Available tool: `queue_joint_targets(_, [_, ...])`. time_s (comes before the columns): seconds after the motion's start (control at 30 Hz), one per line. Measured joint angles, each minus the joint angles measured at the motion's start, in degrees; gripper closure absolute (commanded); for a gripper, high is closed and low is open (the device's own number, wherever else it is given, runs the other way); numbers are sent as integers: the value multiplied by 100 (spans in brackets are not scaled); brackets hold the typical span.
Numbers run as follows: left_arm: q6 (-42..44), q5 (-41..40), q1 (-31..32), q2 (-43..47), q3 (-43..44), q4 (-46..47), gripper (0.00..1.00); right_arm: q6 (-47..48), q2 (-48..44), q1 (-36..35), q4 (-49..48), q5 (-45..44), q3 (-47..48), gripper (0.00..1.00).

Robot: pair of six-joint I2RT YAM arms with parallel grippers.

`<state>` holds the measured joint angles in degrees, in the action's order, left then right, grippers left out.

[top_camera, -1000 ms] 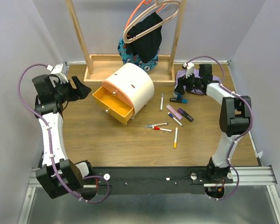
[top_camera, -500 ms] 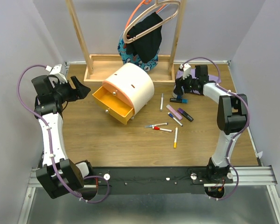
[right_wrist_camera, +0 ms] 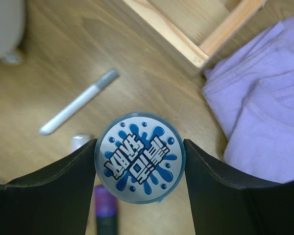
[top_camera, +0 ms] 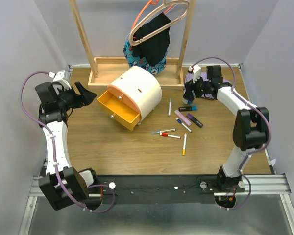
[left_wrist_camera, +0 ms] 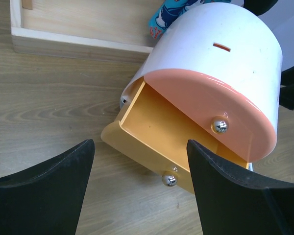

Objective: Sort the stationery into containers
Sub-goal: Pick up the stationery from the center of the board, then place the stationery in the drawer.

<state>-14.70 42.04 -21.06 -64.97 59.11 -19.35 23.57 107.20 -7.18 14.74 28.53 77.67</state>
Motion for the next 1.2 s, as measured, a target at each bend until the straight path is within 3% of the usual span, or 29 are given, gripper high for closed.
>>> queue_joint_targets(0.3, [-249,61,0,144,-426,334,16,31,-2050,-898,1268,160,317,81])
queue_joint_targets(0.57, [-385,-275,0,894,-892,601,16,-404,-2640,-2133,2063,243,1349,85])
queue_joint_targets(0.77, [-599,-553,-11,1193,-1054,597,16,-468,-2267,-3185,2179,138,2181,85])
queue_joint_targets(0.97, [-813,-758,-20,1340,-1069,597,16,-260,-1060,-4271,2553,-632,3316,85])
queue_joint_targets(1.2, [-901,-817,-26,1530,-1119,599,16,-280,-354,-4857,2638,-1274,3598,86])
